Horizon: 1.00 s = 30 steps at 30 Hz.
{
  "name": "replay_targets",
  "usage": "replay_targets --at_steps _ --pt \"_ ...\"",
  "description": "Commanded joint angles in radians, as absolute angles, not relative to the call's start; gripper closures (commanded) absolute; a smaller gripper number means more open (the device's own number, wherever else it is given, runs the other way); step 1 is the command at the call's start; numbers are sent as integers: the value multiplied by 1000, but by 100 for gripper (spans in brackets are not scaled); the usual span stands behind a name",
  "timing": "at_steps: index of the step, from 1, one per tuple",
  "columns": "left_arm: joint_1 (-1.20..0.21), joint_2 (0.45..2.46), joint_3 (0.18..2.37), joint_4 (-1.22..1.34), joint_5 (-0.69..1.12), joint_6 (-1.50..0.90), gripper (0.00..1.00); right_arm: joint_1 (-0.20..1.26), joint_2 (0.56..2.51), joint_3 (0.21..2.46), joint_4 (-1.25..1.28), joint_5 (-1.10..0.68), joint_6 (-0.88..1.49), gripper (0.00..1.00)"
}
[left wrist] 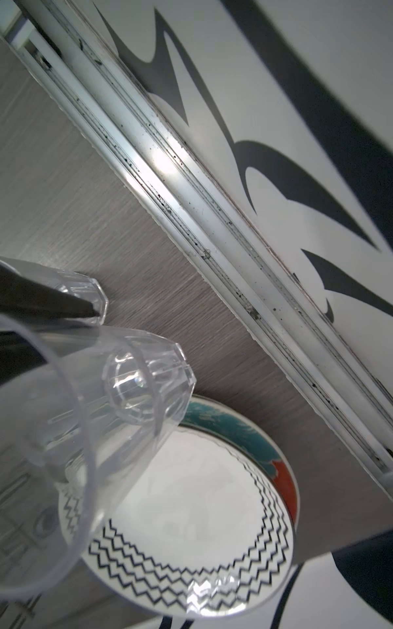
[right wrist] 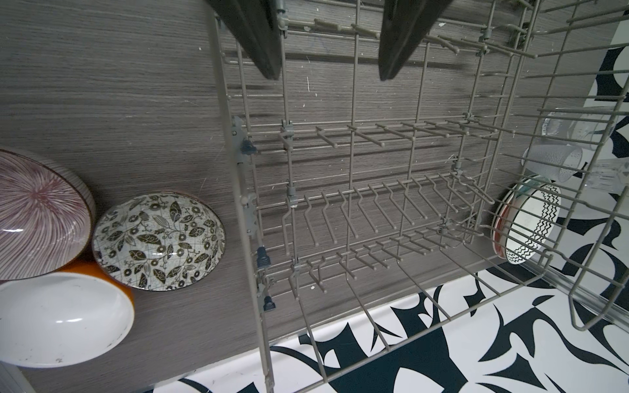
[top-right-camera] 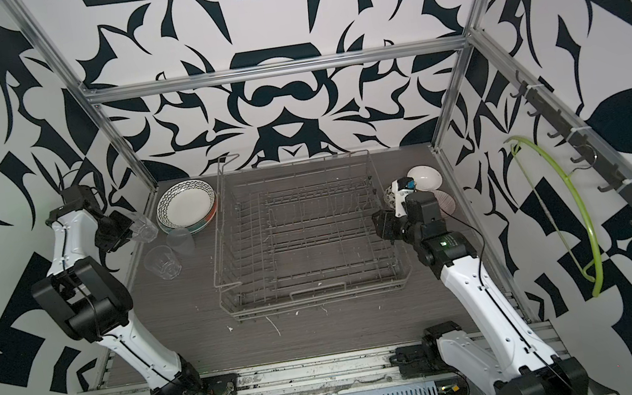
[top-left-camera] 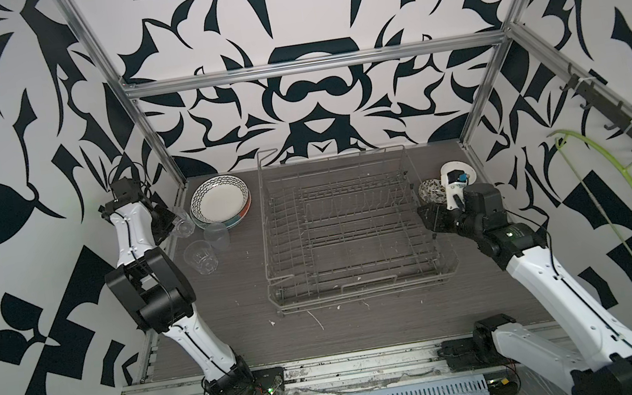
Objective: Load bowls into a dish rack
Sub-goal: Pick up the distractor at the center of the board, then flip the distractor at the dish rack.
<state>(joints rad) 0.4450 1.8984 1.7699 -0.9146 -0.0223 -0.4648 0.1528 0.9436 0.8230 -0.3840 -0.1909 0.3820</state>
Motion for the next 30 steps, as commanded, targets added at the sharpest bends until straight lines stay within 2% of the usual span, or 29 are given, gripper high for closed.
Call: replay_targets --at_steps 1,4,7,15,19,23,30 --pt "446 1793 1805 -938 40 -476 100 160 930 830 -357 -194 373 48" --pt "427 1731 1803 -943 79 -489 100 160 931 828 -350 -199 376 45" --pt "351 1663 1798 -943 101 -495 100 161 941 828 -341 -213 383 41" --pt "99 1516 1844 -932 175 -545 100 161 912 816 -299 -282 437 20" --pt "4 1453 1809 -850 256 -616 100 162 892 833 -277 -349 476 16" --pt "-141 1433 1810 -800 248 -627 100 162 877 844 -202 -418 543 11" --pt "-319 1430 1716 -558 372 -736 100 163 877 815 121 -526 753 9"
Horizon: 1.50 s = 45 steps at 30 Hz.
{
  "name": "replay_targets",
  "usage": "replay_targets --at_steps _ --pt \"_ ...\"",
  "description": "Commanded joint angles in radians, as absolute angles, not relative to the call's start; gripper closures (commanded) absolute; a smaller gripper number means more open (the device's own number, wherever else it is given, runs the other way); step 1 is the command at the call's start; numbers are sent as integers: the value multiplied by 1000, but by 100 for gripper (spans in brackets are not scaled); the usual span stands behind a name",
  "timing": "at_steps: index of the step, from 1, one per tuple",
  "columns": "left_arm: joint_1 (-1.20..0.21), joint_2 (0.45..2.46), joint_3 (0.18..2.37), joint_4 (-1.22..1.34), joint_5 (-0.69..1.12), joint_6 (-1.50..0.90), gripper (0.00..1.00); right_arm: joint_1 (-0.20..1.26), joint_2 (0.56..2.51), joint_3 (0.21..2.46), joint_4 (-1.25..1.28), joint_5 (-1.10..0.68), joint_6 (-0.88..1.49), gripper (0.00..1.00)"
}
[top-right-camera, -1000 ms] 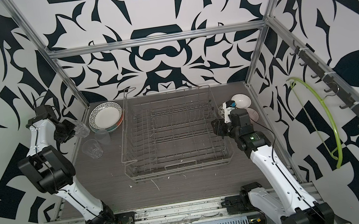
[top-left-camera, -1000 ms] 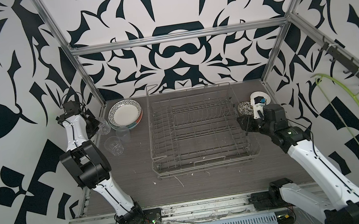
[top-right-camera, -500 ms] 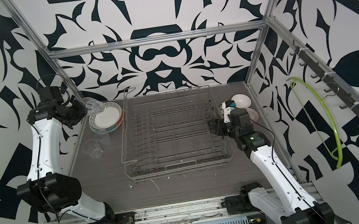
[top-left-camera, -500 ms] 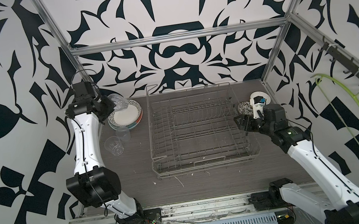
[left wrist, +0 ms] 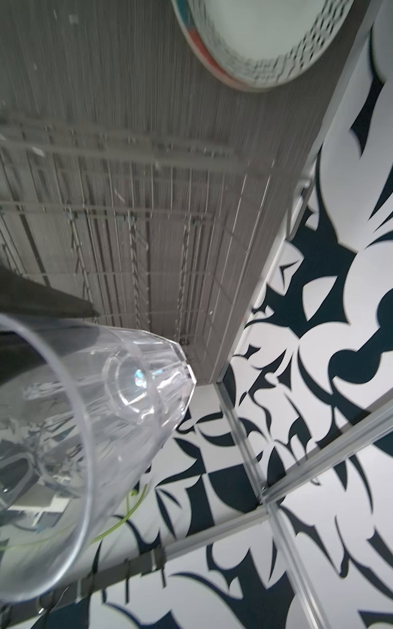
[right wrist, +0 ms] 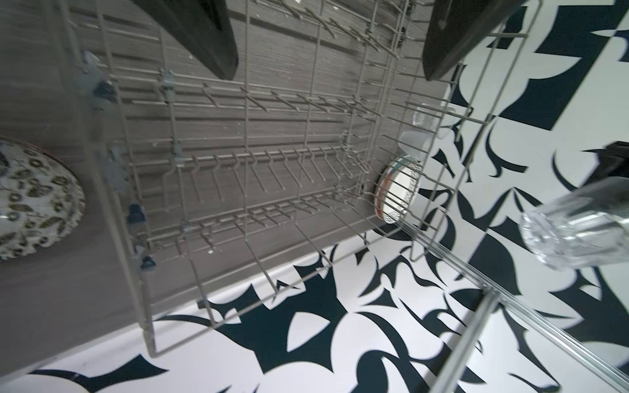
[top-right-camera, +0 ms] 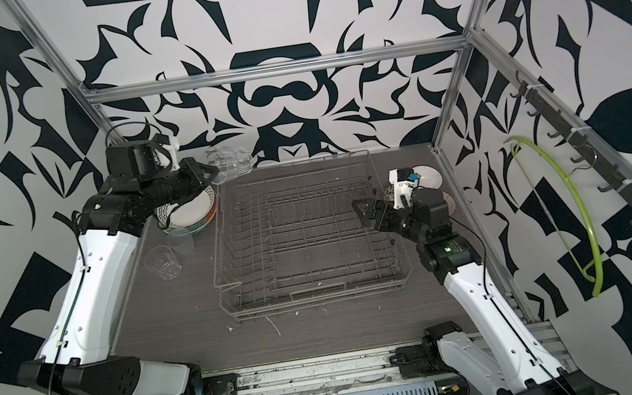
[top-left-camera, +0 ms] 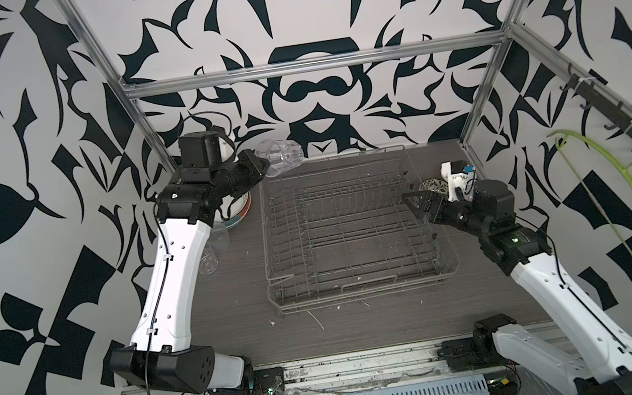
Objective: Load bowls into a dish rack
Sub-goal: Flip the distractor at the dish rack.
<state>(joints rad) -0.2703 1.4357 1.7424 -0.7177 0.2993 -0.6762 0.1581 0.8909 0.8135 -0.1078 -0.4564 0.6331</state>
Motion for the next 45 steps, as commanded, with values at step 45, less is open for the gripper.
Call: replay_targets --at_steps 45 --pt "-805 1823 1610 677 675 -1328 100 180 1009 721 1258 -502 1127 5"
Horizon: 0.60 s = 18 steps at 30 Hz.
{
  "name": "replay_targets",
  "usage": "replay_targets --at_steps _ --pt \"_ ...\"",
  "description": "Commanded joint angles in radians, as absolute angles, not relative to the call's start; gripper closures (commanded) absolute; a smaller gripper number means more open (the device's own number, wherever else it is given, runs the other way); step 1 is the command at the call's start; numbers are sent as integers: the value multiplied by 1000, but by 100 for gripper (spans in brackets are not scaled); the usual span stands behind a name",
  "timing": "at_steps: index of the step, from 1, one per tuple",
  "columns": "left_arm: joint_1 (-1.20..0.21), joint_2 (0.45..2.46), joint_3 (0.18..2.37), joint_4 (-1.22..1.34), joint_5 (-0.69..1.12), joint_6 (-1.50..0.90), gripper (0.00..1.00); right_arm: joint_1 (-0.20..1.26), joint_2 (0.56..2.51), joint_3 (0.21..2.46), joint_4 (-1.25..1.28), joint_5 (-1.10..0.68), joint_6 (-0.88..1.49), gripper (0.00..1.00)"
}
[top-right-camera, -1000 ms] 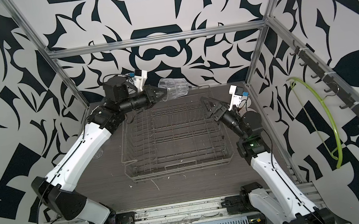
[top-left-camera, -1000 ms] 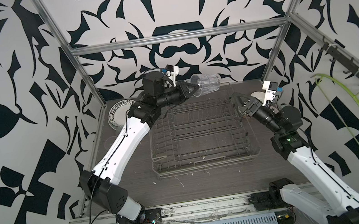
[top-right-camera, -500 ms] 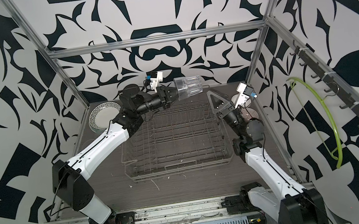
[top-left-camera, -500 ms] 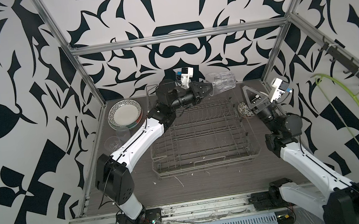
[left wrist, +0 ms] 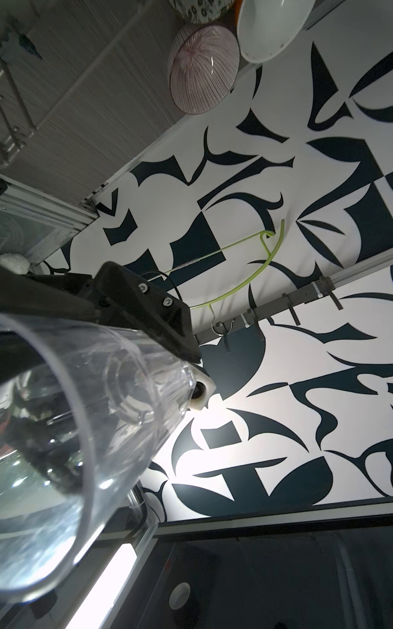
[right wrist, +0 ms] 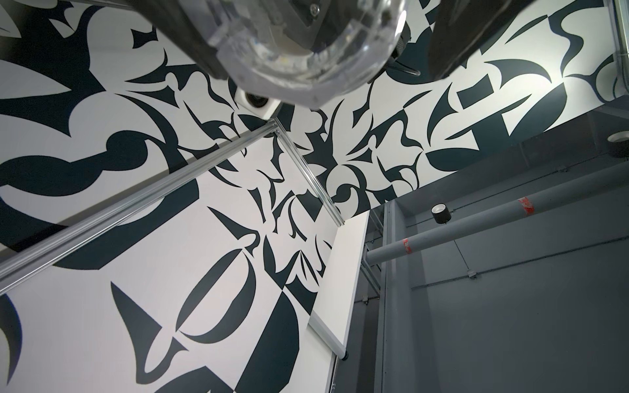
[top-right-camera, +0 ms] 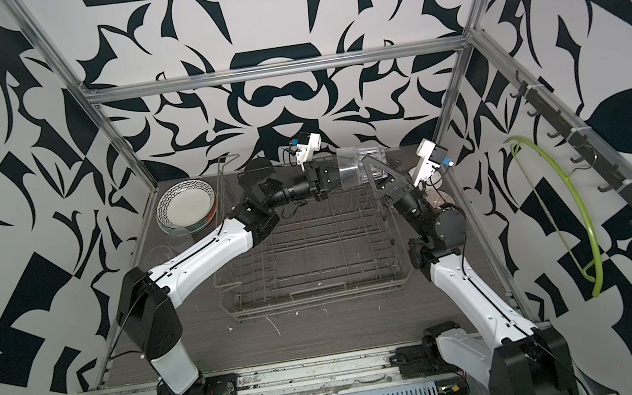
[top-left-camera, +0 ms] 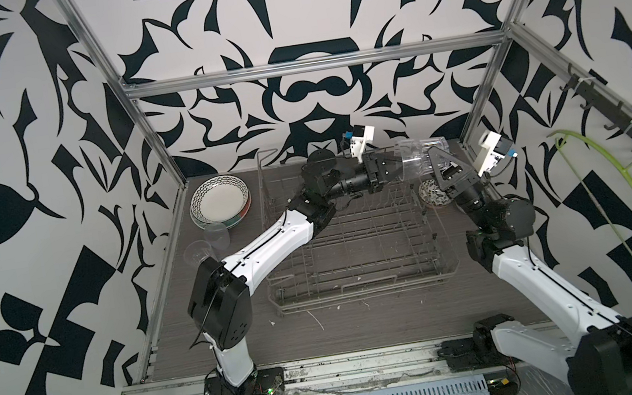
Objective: Load bowls into a dish rack
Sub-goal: Flip the distractor at the dish rack.
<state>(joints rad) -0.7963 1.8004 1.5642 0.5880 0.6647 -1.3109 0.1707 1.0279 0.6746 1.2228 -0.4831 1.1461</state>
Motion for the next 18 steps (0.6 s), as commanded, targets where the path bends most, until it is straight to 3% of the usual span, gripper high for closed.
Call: replay_targets --at_steps 1,11,18 --pt "-809 1833 1611 698 676 -1341 100 180 1009 722 1258 -501 1125 5" --pt "-813 1955 1609 1000 681 -1518 100 184 1017 748 1261 -502 1130 14" --pt "-813 1941 1597 982 689 -1493 100 183 1029 764 1264 -525 1122 38"
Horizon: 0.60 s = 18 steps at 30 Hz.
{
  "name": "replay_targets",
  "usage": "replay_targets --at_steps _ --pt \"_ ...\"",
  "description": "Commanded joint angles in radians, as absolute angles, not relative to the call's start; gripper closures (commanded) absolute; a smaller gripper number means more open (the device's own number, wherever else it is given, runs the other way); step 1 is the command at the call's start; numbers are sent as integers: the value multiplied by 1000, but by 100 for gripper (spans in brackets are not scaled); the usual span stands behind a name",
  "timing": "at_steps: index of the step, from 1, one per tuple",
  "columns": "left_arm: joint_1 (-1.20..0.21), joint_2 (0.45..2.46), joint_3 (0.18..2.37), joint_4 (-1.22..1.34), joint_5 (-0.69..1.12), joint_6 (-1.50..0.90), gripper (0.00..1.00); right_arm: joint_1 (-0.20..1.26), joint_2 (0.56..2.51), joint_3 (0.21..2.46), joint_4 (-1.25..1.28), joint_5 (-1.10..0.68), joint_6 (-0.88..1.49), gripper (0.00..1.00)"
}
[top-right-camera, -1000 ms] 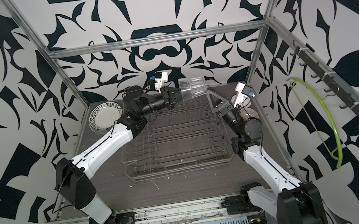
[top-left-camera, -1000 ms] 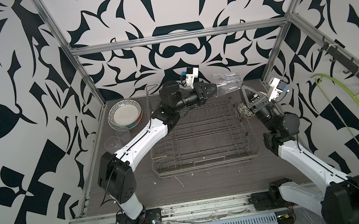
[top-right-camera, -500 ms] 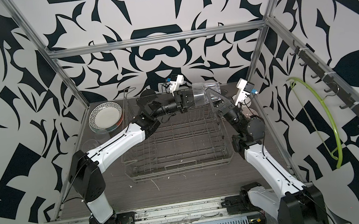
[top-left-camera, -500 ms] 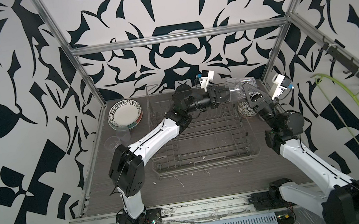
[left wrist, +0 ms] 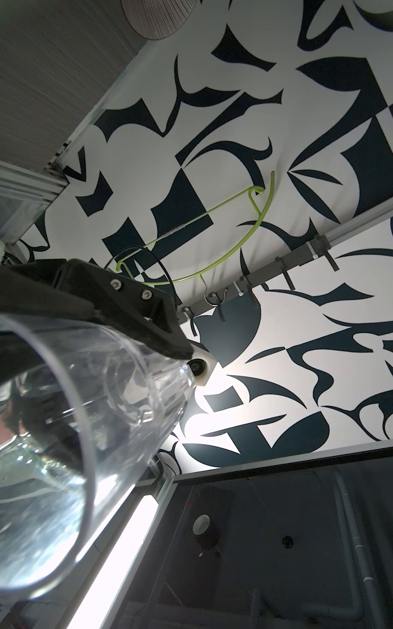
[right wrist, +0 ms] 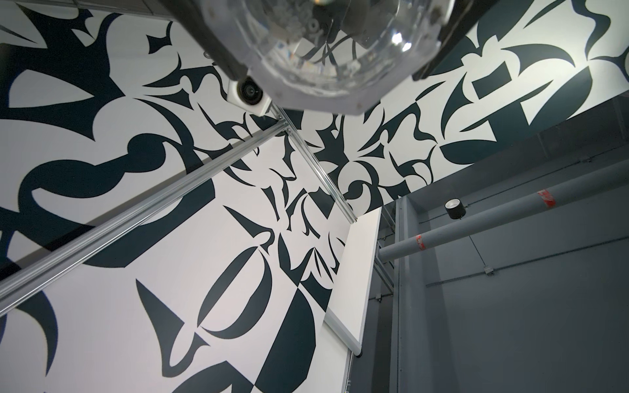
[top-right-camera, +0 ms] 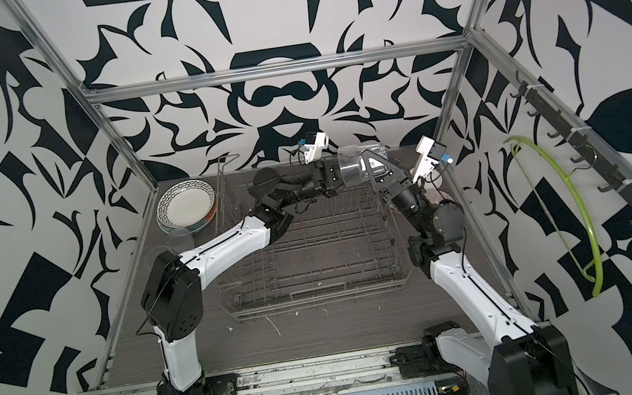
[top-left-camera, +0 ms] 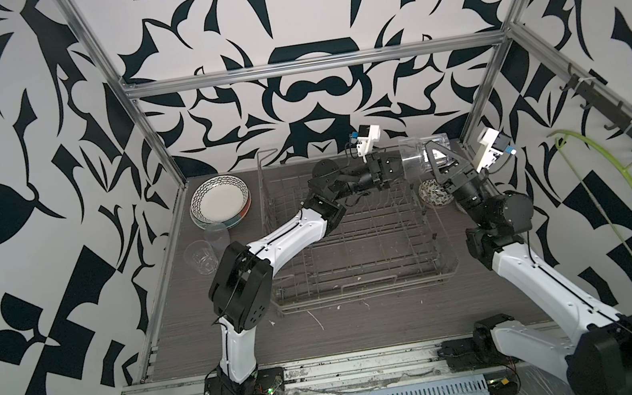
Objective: Load bowls into a dish rack
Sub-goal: Flip the distractor at the dish rack.
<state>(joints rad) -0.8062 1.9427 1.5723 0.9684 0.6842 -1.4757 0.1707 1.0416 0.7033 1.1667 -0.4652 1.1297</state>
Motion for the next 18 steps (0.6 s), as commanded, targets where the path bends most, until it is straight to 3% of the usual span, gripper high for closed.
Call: replay_targets --at_steps 1,6,7,9,10,15,18 --pt "-814 1934 1595 968 692 -1482 100 183 1032 764 1264 -528 1120 42" --pt "-812 1912 1579 942 699 -1454 100 183 1037 760 1265 -530 1110 55" --pt "-812 1909 1572 940 698 -1453 96 182 1036 757 1264 -524 1105 56" --pt "-808 1903 1558 940 699 -1454 73 183 1025 750 1245 -513 1080 56" --pt "-802 1900 1549 940 702 -1456 66 183 1015 755 1218 -509 1056 56" --pt "-779 1861 1476 963 698 -1452 49 183 983 790 1079 -528 955 57" --pt "-761 1830 1438 945 702 -1436 46 183 964 807 985 -533 882 57"
